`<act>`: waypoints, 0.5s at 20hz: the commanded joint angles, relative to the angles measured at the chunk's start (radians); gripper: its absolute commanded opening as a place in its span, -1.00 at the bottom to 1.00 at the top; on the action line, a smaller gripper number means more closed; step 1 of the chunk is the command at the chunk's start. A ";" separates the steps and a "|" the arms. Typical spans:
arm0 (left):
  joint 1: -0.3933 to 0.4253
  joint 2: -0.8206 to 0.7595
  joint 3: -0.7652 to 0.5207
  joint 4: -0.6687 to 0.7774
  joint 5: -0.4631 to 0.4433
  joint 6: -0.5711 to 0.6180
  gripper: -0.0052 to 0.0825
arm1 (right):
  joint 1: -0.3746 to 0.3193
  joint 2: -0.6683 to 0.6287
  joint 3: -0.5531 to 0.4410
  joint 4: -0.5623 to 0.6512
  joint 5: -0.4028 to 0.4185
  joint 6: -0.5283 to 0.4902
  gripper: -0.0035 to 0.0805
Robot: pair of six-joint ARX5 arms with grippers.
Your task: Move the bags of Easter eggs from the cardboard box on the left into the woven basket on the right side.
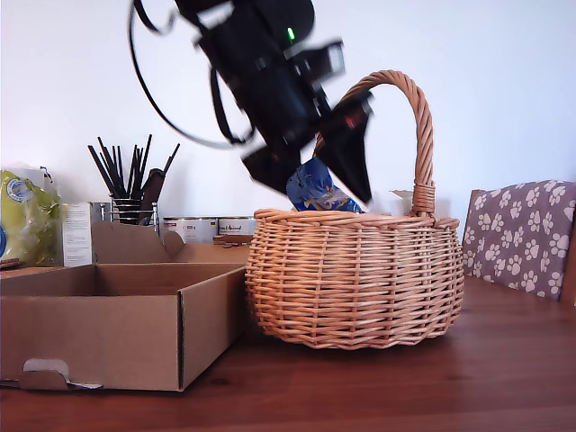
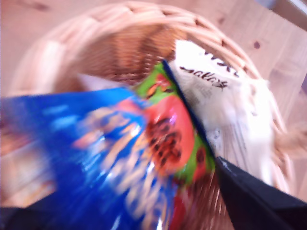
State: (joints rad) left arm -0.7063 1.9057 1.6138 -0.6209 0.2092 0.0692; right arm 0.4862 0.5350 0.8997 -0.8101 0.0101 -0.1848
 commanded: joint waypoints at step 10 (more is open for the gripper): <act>0.126 -0.363 -0.061 -0.127 -0.078 0.044 -0.92 | -0.007 0.043 0.001 0.156 -0.026 0.071 -0.95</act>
State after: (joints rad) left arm -0.5865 1.5768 1.5906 -0.7650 0.1318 0.1108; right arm 0.4850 0.5747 0.8997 -0.6758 -0.0154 -0.1238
